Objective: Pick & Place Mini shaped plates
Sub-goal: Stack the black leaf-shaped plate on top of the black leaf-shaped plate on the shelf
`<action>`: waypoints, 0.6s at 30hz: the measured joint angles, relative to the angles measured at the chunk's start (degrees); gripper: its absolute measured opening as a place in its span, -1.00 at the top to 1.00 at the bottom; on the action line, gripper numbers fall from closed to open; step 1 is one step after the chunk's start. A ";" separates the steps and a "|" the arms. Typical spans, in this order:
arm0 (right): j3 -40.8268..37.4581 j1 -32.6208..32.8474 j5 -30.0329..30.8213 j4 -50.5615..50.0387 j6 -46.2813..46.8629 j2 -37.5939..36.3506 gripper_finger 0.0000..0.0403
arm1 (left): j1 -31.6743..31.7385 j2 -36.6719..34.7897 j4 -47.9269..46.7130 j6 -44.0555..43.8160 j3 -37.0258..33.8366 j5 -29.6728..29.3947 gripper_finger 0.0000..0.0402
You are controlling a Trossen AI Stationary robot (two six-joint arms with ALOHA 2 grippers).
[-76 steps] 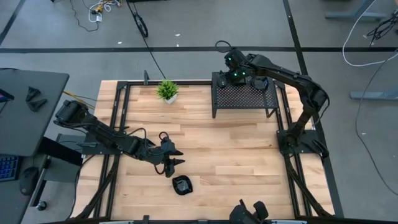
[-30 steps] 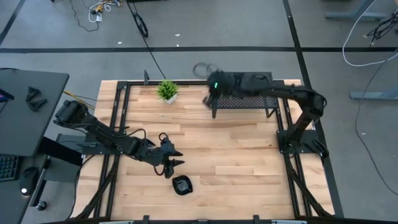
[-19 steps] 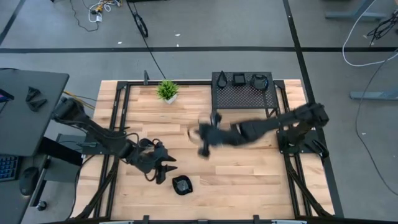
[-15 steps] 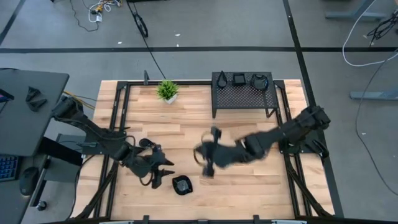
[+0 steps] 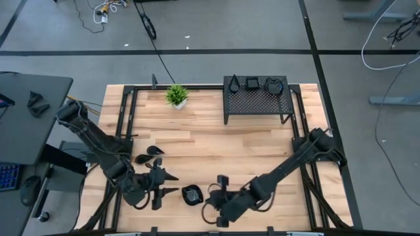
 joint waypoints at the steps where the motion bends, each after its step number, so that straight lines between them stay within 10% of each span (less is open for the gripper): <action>1: 0.00 -0.29 -2.39 0.07 -0.05 0.97 0.86 | -0.05 0.00 0.12 -0.51 0.00 -0.39 0.12; 8: 0.01 -4.53 -20.63 2.48 -15.59 3.37 0.50 | 0.54 0.02 1.20 -1.41 0.00 -2.24 0.12; 18: -0.09 -9.14 -22.16 -2.06 -72.10 4.78 0.24 | 2.90 0.02 1.94 -2.62 -0.02 -2.67 0.12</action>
